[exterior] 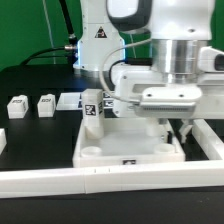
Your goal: Assemble square table
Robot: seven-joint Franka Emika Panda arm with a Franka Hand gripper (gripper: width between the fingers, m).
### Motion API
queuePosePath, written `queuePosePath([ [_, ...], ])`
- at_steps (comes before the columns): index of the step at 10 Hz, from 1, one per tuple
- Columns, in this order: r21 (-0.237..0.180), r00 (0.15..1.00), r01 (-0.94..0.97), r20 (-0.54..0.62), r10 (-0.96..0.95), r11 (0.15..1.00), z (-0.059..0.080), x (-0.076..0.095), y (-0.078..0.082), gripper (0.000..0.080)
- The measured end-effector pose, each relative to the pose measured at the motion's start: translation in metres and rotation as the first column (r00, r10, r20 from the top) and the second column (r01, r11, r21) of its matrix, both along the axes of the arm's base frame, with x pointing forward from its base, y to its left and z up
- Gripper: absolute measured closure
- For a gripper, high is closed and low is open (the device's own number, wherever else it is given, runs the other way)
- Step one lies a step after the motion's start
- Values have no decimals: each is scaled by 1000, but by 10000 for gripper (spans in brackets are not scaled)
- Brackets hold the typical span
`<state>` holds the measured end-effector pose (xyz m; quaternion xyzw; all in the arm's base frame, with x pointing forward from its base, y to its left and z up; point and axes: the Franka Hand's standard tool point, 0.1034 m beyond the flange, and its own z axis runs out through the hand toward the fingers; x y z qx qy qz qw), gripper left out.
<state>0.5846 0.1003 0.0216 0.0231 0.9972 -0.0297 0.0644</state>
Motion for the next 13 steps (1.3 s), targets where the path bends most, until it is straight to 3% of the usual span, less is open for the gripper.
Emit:
queuePosePath([
  [2, -33, 998, -3, -66, 1, 999, -3, 3, 17, 737],
  [3, -23, 997, -4, -75, 2, 1000, -6, 4, 24, 737],
  [10, -40, 996, 6, -92, -10, 999, -6, 3, 24, 724],
  [11, -49, 995, 11, -96, -15, 999, -7, 3, 19, 724],
  [12, -56, 995, 16, -99, -22, 998, -8, 3, 13, 521],
  [13, -64, 995, 22, -101, -28, 998, -8, 4, 8, 521],
])
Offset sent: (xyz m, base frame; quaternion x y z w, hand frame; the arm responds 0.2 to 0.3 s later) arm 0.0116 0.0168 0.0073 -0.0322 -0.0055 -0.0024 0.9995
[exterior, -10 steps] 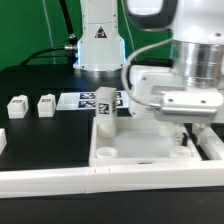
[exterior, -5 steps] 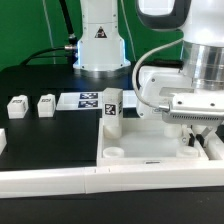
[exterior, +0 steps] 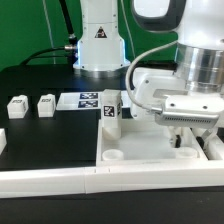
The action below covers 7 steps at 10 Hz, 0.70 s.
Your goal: Assemble square table
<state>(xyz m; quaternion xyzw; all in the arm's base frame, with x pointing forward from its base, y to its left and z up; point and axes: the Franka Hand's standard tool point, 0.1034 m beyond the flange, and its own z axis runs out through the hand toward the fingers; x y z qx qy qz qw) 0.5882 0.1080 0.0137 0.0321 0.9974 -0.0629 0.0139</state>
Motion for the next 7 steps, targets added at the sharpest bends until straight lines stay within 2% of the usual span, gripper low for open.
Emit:
queuePosePath([
  [1, -7, 1000, 6, 1, -6, 1000, 1, 1, -6, 339],
  [2, -11, 1000, 11, 2, -11, 1000, 1, 2, -10, 211],
  [3, -13, 1000, 13, 2, -13, 1000, 1, 2, -12, 211],
  [4, -13, 1000, 15, 2, -15, 1000, 1, 2, -13, 163],
  [7, -13, 1000, 16, 1, -16, 1000, 1, 2, -13, 151],
])
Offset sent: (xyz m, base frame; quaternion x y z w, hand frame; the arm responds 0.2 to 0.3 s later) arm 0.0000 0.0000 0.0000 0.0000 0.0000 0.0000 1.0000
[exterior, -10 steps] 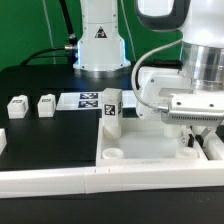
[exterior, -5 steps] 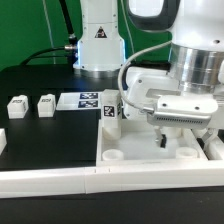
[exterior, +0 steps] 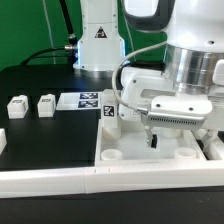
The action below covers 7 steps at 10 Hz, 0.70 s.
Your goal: Assemble square table
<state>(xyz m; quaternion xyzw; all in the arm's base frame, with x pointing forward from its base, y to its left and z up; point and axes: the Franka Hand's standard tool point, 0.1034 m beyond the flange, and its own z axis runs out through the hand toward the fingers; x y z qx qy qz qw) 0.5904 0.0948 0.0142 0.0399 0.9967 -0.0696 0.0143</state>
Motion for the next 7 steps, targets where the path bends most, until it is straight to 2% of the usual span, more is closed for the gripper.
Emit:
queuePosePath([
  [1, 0, 1000, 0, 1, 0, 1000, 1, 0, 0, 151],
  [2, -3, 1000, 6, 26, -6, 1000, 16, 8, -1, 151],
  [3, -35, 999, 15, 53, -13, 999, 49, 11, -13, 151],
  [4, -57, 996, 25, 82, -20, 998, 77, 12, -29, 151],
  [5, -73, 994, 47, 101, -39, 996, 96, 9, -49, 151],
  [7, -98, 991, 79, 117, -67, 992, 116, 4, -93, 151],
])
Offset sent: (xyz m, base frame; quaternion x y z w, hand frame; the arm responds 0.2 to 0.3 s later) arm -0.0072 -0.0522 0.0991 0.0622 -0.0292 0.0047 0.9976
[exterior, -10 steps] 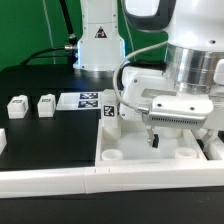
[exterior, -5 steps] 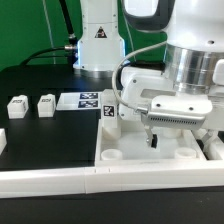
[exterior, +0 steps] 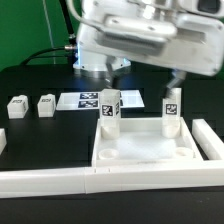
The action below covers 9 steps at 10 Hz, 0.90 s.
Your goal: Assemble square table
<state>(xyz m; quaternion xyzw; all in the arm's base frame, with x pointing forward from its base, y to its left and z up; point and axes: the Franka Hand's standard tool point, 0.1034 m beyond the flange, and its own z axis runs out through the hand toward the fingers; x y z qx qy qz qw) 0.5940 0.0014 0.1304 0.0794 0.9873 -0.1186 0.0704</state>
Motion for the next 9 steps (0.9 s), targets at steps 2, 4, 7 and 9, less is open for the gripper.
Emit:
queuePosePath([
  [2, 13, 994, 107, 14, -107, 994, -3, -5, -34, 151],
  [4, 35, 969, 240, 46, -241, 970, -3, -5, -30, 151],
  [7, 69, 905, 413, 77, -418, 908, -7, -6, -32, 151],
  [9, 80, 842, 530, 67, -535, 844, -21, -18, -53, 151],
])
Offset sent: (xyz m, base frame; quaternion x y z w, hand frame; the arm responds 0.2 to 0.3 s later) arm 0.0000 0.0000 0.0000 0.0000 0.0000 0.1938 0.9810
